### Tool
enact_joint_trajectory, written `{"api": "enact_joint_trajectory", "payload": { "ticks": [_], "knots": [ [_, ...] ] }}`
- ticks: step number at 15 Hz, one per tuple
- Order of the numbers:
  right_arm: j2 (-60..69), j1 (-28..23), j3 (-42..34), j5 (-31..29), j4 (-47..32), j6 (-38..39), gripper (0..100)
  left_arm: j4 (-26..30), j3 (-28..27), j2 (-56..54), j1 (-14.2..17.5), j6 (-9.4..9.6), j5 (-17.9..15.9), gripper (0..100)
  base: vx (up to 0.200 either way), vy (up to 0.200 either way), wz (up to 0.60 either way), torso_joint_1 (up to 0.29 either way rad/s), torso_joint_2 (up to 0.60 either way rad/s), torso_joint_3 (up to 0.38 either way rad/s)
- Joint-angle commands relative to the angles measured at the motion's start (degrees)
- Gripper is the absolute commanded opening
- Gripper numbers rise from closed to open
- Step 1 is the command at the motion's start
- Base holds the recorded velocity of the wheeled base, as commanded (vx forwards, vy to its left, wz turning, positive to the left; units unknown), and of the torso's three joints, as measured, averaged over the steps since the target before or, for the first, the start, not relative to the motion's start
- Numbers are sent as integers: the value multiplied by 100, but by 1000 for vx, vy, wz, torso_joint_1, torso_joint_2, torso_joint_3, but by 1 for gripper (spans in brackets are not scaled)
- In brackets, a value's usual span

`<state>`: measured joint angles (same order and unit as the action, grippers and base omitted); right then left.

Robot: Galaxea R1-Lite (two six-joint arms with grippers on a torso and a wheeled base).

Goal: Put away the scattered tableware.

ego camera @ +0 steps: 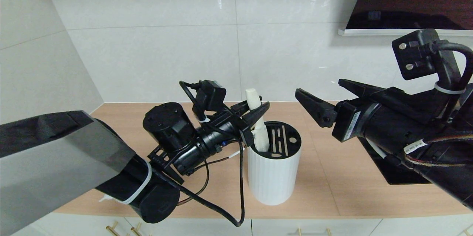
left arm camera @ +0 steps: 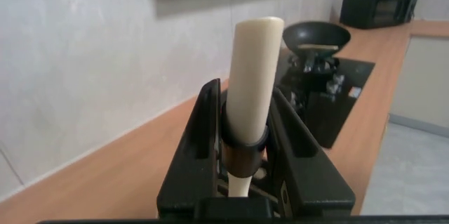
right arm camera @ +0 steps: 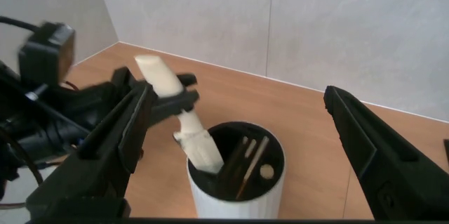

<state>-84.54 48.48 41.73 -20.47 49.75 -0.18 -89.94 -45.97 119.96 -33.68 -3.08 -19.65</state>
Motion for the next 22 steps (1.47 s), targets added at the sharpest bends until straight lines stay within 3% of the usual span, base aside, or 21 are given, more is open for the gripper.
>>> {"api": "enact_joint_trajectory", "payload": {
  "ticks": [1,10,11,13,20,22],
  "knots": [
    [-36,3,-24,-1,0,-8,100,-6,0,142,-7,1,-4,0,0,0,0,0,0,0],
    [-62,3,-24,-1,0,-8,100,-6,18,221,-86,-52,5,0,0,0,0,0,0,0],
    [-62,3,-24,-1,0,-8,100,-6,18,212,-95,-52,5,100,0,0,0,0,0,0],
    [-62,3,-24,-1,0,-8,100,-6,9,160,-95,-157,5,100,0,0,0,0,0,0],
    [-54,3,-33,-1,0,-8,100,-6,44,-78,-95,-166,58,100,0,0,0,0,0,0],
    [-10,-85,-24,-10,0,-8,100,-6,238,-789,-95,-298,497,100,0,0,0,0,0,0]
  ]
}}
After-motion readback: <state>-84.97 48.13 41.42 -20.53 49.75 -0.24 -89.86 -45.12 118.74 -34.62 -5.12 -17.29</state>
